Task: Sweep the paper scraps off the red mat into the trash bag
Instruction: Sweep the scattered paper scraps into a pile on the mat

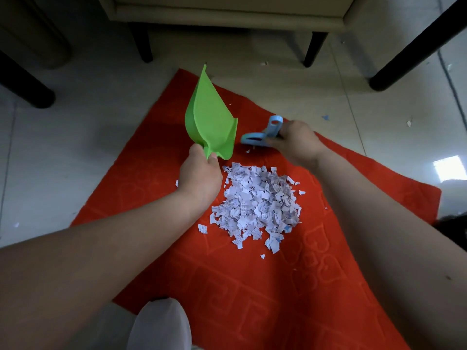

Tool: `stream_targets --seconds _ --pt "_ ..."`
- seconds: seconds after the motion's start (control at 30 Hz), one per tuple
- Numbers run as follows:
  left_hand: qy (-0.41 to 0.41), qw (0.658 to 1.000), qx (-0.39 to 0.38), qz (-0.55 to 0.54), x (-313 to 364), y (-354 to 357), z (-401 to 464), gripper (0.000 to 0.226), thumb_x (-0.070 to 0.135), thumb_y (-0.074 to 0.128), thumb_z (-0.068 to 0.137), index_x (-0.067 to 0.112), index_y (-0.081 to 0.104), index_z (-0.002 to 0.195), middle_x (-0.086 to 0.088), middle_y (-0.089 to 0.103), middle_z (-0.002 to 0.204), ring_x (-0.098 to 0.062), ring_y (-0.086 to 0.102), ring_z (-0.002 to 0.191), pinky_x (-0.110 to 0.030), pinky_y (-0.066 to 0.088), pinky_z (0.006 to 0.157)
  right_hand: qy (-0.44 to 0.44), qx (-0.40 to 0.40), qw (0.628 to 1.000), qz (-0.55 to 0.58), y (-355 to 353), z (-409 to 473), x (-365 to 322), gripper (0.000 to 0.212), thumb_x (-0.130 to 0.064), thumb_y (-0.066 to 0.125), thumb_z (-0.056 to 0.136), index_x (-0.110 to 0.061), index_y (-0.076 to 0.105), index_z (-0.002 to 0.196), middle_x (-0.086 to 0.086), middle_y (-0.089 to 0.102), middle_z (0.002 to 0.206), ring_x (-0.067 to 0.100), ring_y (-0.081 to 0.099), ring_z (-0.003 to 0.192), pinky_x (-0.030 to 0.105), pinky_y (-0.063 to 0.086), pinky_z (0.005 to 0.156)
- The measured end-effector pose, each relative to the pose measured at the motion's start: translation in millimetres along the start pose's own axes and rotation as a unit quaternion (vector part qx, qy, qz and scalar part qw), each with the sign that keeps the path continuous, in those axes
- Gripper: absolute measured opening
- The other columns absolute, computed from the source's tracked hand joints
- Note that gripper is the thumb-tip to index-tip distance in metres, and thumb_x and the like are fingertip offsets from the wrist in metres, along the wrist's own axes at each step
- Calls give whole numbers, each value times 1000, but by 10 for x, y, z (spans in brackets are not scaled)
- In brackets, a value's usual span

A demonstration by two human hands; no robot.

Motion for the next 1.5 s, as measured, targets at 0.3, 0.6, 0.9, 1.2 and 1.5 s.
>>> stream_targets --seconds 0.3,0.6,0.9,1.2,1.5 --pt "-7 1000 1 0 -63 -84 -18 14 23 39 98 10 43 101 -20 65 96 -42 63 86 -50 53 79 -20 61 997 44 -340 -63 -91 26 -24 58 92 -7 68 110 11 68 102 23 62 92 29 46 78" --pt "-11 1000 6 3 -110 -119 -11 13 24 39 98 12 42 101 -20 65 98 -43 63 87 -51 53 80 -39 -28 997 69 -200 -243 -185 24 -19 58 93 -12 67 114 4 66 103 18 60 95 30 45 85" --pt "-12 1000 13 9 -98 -127 -8 18 24 39 97 8 44 104 -21 66 97 -45 63 87 -51 52 79 -1 -25 999 21 13 -137 -17 23 -24 57 94 -13 67 111 5 65 98 20 59 88 29 44 77" --pt "-26 999 27 -3 -128 -227 -10 15 21 37 99 9 43 104 -18 67 89 -32 59 65 -40 54 72 -37 30 997 54 -189 -121 -169 24 -23 56 93 -15 68 113 9 68 103 25 63 93 38 50 84" --pt "-37 998 50 -24 -201 -400 27 11 21 35 100 11 40 102 -15 65 86 -18 51 53 -32 48 61 -39 59 990 121 -263 -154 -192 20 -24 59 92 -22 70 108 12 71 98 32 65 89 43 51 79"
Point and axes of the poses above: each hand's wrist, its own z-axis towards the middle knuckle, its own y-axis out of the palm, x = y × z, the point moved 10 cm from there along z, towards the middle knuckle
